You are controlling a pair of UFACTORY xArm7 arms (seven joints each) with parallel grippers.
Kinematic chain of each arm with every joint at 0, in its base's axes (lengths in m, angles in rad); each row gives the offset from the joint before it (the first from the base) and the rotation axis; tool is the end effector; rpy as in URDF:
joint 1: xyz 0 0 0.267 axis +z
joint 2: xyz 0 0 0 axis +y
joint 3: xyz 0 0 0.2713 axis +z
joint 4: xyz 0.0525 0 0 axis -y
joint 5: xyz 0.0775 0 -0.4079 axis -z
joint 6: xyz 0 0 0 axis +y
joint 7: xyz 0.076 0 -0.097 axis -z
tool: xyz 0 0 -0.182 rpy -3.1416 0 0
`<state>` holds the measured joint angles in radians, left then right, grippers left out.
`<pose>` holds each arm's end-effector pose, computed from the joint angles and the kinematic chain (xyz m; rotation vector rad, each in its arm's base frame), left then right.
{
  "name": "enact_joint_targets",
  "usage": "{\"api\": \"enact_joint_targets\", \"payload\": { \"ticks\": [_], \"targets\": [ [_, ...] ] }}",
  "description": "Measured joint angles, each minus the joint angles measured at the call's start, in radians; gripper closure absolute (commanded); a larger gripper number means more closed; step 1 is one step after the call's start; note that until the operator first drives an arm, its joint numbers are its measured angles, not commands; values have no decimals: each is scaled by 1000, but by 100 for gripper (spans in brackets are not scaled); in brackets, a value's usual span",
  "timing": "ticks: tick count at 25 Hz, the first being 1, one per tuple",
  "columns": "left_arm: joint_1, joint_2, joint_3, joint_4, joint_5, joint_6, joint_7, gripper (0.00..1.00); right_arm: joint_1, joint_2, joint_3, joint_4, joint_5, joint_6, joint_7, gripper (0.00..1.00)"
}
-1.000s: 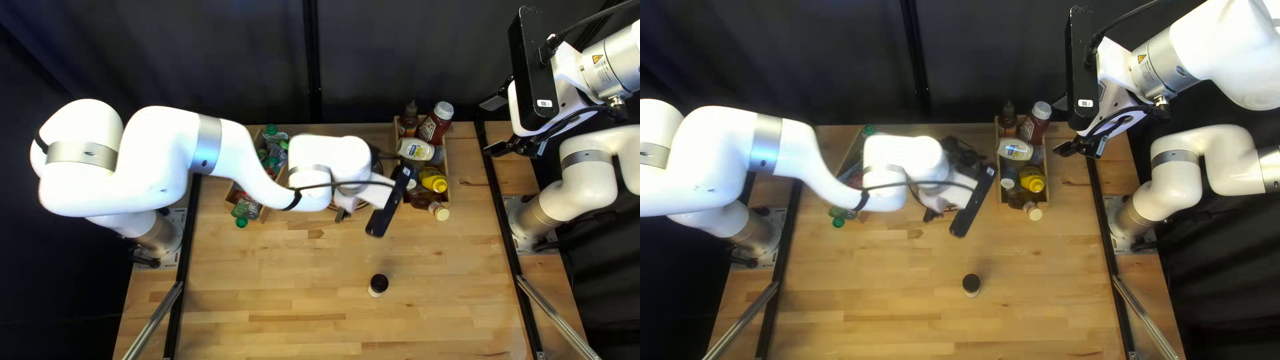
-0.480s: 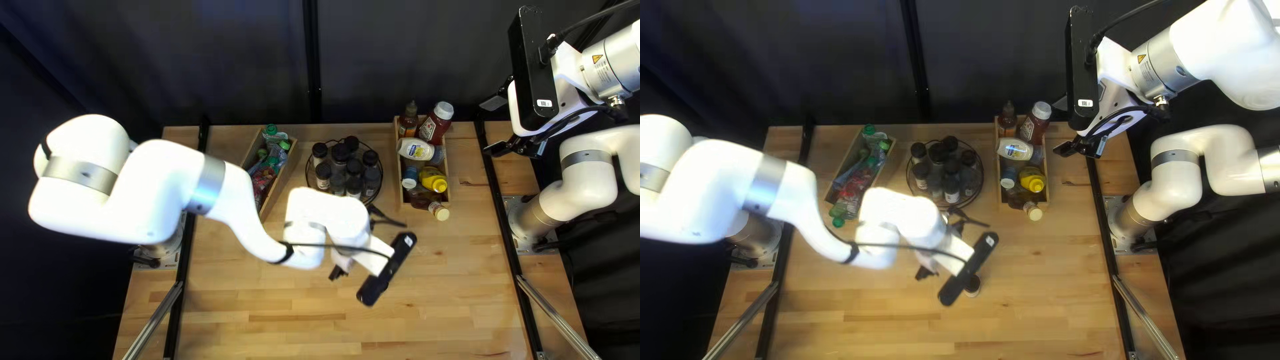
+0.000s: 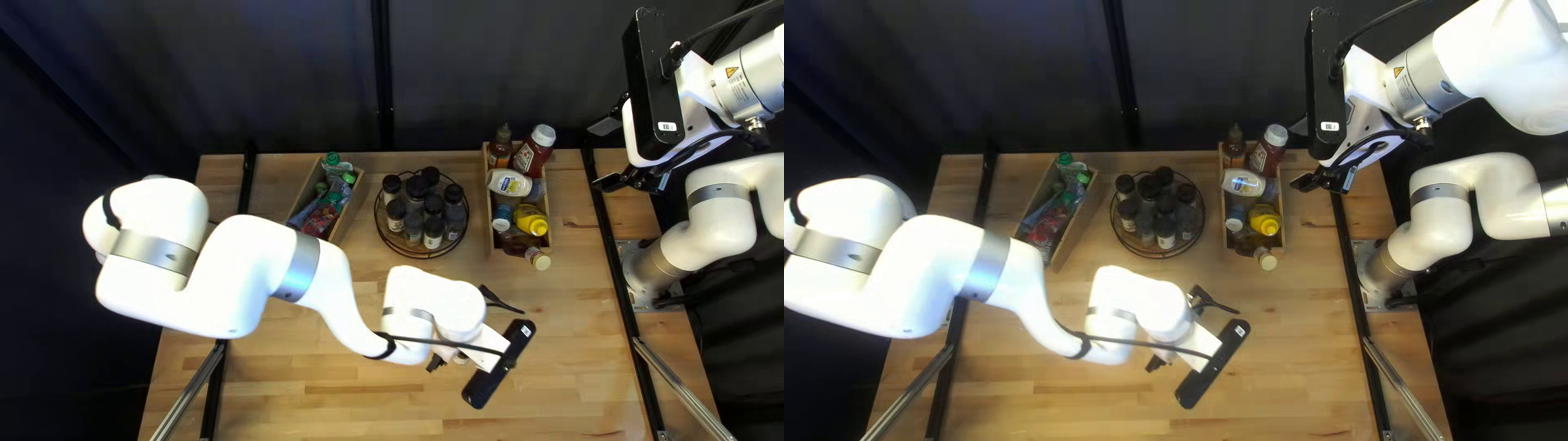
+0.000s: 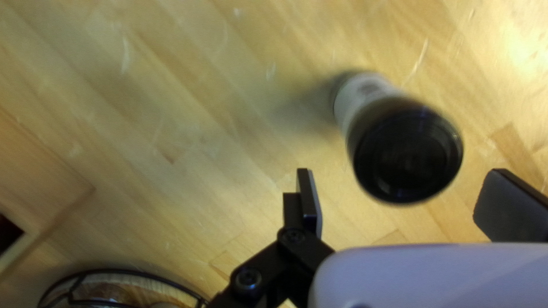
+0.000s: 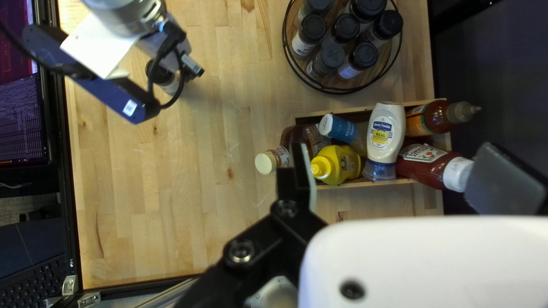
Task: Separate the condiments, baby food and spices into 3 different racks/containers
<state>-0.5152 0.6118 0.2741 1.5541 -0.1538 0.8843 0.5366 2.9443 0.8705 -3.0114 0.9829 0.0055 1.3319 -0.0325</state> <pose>0.6478 -0.1792 0.0202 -2.8872 1.1178 -0.1205 0.4020 -0.0245 0.4633 2.9156 -0.0790 0.7595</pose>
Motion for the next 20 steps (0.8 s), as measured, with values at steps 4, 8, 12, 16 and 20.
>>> {"api": "enact_joint_targets", "payload": {
  "ticks": [4,8,12,16,20],
  "targets": [
    [-4,23,3,42,10,36,-13,100,0,0,0,0,0,0,0,0],
    [-4,22,6,43,12,47,-16,100,0,0,0,0,0,0,0,0],
    [-7,-11,13,28,22,68,-16,100,0,0,0,0,0,0,0,0],
    [-19,-115,38,-63,55,82,-30,100,0,0,0,0,0,0,0,0],
    [-35,-267,84,-214,123,82,-89,100,0,0,0,0,0,0,0,0]
  ]
}}
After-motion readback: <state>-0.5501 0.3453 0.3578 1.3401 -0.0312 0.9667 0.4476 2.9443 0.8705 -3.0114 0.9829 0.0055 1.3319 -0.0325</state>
